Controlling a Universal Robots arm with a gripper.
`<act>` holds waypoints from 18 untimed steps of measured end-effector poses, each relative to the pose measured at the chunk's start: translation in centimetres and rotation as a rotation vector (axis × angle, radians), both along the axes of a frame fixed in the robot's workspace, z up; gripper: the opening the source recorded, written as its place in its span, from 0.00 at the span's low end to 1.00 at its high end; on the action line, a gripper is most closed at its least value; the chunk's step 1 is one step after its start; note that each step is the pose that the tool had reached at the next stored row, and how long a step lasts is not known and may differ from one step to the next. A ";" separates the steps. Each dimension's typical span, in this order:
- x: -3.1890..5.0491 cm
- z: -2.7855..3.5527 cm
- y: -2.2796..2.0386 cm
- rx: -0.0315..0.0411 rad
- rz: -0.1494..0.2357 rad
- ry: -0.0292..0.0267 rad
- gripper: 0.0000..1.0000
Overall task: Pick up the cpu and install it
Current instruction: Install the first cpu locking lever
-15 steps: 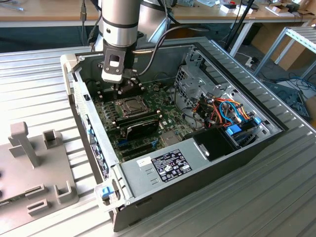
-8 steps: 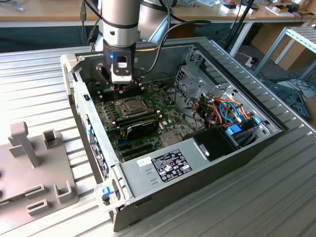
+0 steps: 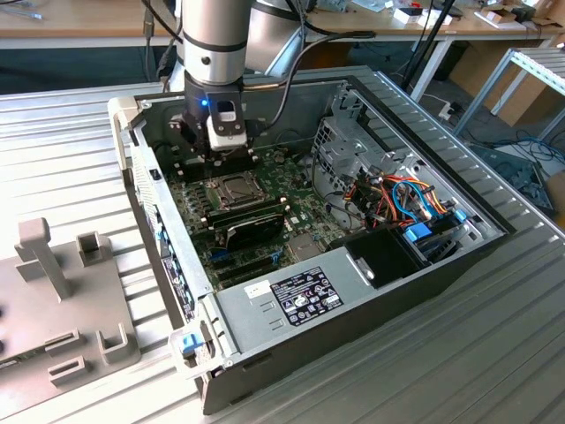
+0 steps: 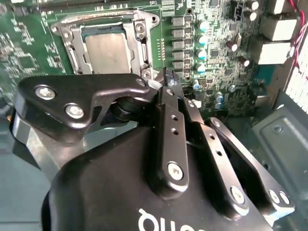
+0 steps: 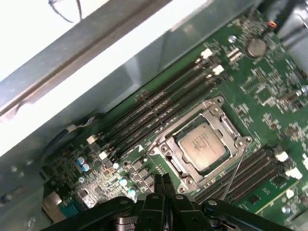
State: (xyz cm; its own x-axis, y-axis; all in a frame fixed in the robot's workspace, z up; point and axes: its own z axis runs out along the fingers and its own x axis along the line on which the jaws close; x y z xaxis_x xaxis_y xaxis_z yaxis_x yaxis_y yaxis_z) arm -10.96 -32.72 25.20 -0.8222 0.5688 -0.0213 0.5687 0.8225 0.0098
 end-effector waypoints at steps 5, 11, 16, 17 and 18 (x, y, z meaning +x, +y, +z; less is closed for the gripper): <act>0.00 -0.04 0.00 0.0009 0.150 -0.0003 0.11; 0.00 -0.11 0.00 0.0008 0.300 -0.0003 0.11; 0.00 -0.17 0.00 0.0008 0.399 -0.0003 0.11; 0.00 -0.18 0.00 0.0008 0.417 -0.0003 0.11; 0.00 -0.19 0.00 0.0008 0.437 -0.0003 0.11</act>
State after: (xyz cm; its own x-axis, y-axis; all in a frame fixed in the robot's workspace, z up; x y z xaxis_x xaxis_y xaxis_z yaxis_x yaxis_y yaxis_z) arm -10.96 -32.72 25.01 -0.9856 0.1678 -0.0213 0.1676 0.9858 0.0107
